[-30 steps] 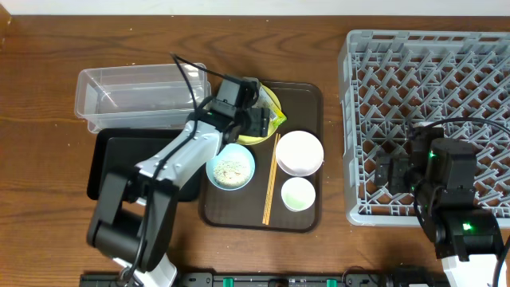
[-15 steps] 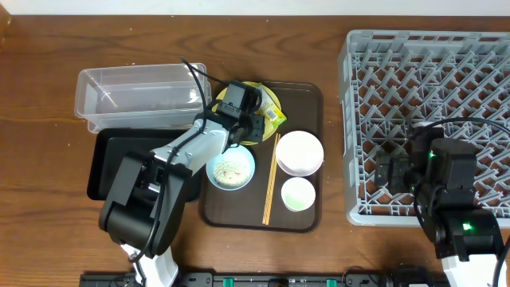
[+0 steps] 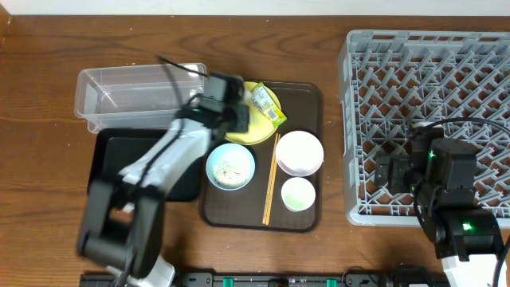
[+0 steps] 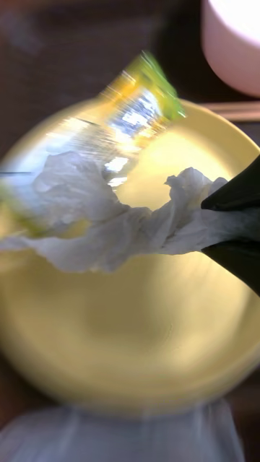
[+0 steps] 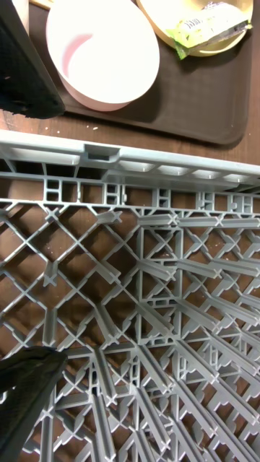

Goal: Sort waste into correct bins and load items into the dishwasher rack
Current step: 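Reach the left gripper to the snack wrapper on the yellow plate and grasp it, then lift the wrapper with the left gripper and drop it into the clear bin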

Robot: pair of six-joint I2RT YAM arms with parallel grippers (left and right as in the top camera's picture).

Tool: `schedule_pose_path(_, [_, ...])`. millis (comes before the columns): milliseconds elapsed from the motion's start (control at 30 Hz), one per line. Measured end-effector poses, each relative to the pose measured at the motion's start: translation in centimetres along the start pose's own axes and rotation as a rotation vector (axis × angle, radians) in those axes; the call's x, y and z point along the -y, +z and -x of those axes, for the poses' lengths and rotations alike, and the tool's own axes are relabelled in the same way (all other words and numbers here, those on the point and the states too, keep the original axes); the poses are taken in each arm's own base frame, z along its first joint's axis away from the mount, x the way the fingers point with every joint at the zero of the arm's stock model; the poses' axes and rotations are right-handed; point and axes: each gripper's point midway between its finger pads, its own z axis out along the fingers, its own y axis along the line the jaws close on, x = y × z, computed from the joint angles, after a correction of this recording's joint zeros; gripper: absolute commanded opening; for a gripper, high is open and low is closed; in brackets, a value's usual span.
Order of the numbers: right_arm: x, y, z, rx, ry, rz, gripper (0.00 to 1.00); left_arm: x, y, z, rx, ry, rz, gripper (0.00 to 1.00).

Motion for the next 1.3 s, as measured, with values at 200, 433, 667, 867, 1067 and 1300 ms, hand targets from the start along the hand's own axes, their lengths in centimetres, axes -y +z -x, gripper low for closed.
schedule_pose_path(200, [0.0,0.0,0.0,0.000,0.000,0.000,0.99,-3.5,-7.3,6.2,0.242,-0.074,0.034,0.15])
schedule_pose_path(433, [0.0,0.0,0.0,0.000,0.000,0.000,0.99,-10.2,-7.9,6.8,0.261,-0.189,0.138,0.29])
schedule_pose_path(667, [0.0,0.0,0.0,-0.001,0.000,0.000,0.99,-11.1,-6.8,6.2,0.233,-0.213,0.149,0.55])
schedule_pose_path(867, [0.0,0.0,0.0,-0.002,0.000,0.000,0.99,-9.1,-6.6,6.5,0.232,-0.205,0.049,0.54])
schedule_pose_path(1067, [0.0,0.0,0.0,-0.002,0.000,0.000,0.99,-4.4,-5.8,6.1,0.206,-0.177,-0.058,0.54])
schedule_pose_path(1300, [0.0,0.0,0.0,-0.002,0.000,0.000,0.99,1.7,-6.2,7.2,0.240,-0.111,-0.084,0.54])
